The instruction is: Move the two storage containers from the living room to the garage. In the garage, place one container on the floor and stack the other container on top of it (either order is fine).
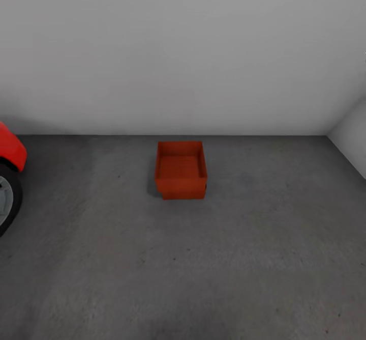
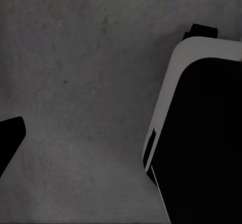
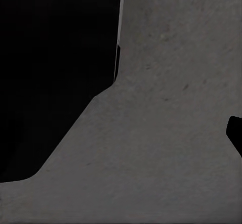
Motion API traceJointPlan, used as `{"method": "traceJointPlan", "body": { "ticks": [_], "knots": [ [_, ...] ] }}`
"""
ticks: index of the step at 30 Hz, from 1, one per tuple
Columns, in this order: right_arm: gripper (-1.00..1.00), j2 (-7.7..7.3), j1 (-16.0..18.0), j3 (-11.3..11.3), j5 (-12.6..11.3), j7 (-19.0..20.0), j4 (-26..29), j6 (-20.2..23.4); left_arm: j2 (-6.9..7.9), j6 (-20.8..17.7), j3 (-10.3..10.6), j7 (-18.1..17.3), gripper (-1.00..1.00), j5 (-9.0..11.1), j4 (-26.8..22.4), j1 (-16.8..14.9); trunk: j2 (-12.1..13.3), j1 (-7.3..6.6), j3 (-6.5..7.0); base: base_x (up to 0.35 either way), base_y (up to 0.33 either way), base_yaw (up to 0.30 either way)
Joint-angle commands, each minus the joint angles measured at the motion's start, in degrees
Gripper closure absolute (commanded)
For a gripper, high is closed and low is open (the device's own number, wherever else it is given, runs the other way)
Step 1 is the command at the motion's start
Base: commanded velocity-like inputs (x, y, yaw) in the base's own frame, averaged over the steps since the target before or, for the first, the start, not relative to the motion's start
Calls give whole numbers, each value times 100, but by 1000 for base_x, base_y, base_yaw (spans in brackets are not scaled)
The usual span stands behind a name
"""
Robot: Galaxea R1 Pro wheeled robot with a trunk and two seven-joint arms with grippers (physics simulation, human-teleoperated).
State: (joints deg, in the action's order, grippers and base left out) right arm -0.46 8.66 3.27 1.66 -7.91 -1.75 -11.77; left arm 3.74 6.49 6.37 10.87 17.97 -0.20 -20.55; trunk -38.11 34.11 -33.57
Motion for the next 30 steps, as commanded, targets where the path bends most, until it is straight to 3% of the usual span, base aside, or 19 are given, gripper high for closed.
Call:
{"method": "traceJointPlan", "body": {
  "ticks": [1,30],
  "knots": [
    [-100,1,6,32,18,-25,-19,-26,-2,18,49,12,-100,53,3,-2,-5,1,5,0,0,0],
    [-100,0,4,34,15,-5,-19,-27,-2,25,49,12,-100,52,3,-1,-5,1,273,0,0,0]
  ]
}}
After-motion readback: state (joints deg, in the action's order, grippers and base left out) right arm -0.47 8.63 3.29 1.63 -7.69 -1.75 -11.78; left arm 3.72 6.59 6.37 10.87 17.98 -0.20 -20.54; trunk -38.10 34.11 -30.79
